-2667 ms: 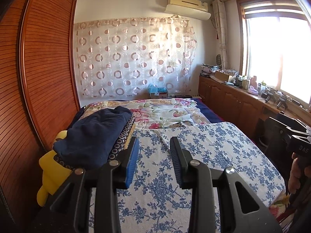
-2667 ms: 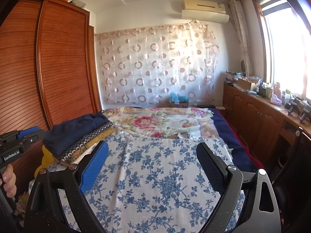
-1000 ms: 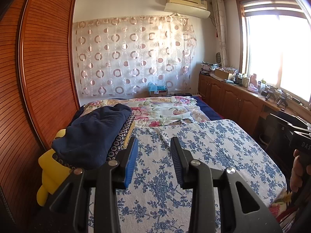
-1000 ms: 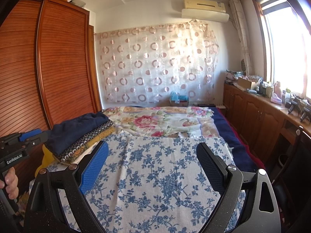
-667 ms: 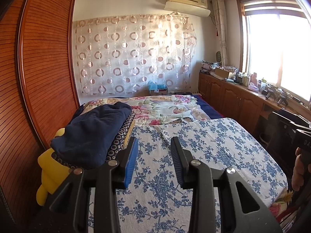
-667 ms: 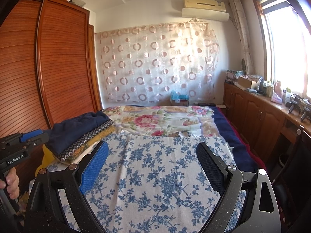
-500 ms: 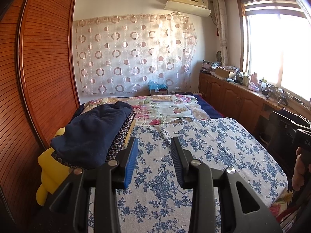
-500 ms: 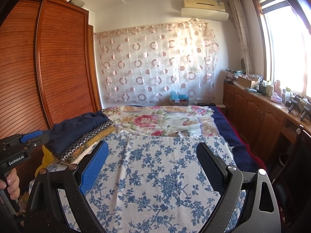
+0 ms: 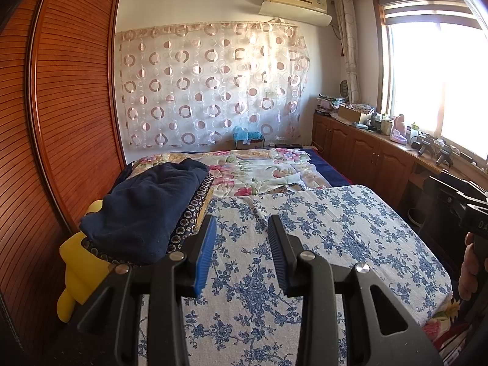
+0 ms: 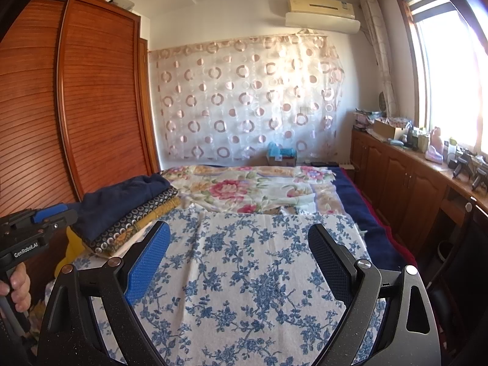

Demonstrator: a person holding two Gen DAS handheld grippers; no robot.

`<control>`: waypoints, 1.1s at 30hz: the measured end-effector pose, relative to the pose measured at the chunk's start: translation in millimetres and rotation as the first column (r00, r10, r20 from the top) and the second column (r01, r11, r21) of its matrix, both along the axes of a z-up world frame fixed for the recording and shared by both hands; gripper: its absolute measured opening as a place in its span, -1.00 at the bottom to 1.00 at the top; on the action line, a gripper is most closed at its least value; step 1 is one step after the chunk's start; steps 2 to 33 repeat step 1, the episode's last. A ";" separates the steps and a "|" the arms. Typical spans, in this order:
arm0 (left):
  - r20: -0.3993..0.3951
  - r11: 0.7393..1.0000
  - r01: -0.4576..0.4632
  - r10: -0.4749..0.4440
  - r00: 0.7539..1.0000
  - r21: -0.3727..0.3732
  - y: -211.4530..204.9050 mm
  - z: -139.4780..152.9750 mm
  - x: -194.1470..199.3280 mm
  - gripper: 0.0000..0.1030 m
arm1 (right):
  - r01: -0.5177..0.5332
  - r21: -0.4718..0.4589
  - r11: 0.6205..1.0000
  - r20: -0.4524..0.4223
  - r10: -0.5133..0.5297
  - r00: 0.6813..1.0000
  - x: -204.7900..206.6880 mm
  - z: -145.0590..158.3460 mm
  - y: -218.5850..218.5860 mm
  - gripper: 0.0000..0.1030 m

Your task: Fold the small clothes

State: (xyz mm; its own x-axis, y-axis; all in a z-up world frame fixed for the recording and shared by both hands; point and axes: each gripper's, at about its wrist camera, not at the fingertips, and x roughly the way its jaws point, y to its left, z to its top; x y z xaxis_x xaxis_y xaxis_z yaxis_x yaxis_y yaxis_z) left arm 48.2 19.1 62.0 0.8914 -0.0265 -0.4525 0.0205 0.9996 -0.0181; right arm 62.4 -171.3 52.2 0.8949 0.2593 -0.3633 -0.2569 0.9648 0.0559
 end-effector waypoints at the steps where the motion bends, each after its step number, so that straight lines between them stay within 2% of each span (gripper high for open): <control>1: 0.000 1.000 0.001 -0.001 1.000 0.001 -0.4 0.4 0.1 -0.33 | 0.001 -0.001 1.000 0.000 -0.001 1.000 0.1 0.9 0.1 0.81; 33: 0.000 1.000 0.001 -0.001 1.000 0.001 -0.4 0.4 0.1 -0.33 | 0.001 -0.001 1.000 0.000 -0.001 1.000 0.1 0.9 0.1 0.81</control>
